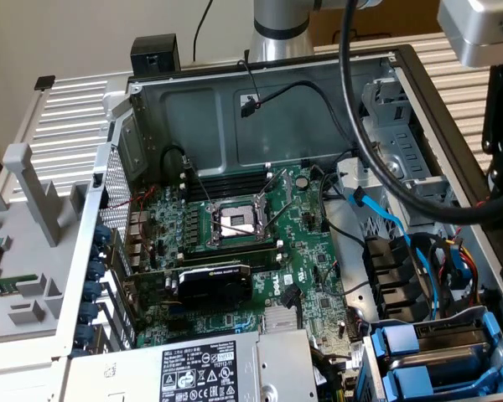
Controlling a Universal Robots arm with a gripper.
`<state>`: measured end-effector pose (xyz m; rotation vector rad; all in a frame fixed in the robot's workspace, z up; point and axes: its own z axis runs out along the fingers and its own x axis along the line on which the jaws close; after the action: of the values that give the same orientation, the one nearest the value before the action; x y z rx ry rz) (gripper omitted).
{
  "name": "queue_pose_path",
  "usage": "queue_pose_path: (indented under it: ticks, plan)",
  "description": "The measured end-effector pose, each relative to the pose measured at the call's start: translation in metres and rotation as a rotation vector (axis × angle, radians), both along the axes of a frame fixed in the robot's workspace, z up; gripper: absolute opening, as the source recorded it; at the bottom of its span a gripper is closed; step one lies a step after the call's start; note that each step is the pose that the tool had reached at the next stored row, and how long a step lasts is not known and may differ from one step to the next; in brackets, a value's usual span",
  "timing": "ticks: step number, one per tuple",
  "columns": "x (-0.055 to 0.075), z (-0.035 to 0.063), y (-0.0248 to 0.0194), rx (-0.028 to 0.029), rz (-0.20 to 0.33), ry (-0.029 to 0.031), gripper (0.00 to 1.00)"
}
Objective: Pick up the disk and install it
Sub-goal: 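Insert the first disk wire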
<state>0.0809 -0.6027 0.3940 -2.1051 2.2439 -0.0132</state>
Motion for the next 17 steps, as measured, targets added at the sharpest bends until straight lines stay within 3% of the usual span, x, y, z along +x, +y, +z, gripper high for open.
queue_pose_path:
  ticks: [8, 13, 17]
  plan:
    - [0.002, -0.0119, 0.0085, 0.0034, -0.009, 0.0074, 0.45]
    - [0.003, -0.0159, 0.0116, 0.0046, -0.024, 0.0098, 0.45]
    - [0.002, -0.0162, 0.0116, 0.0050, -0.062, 0.0132, 0.45]
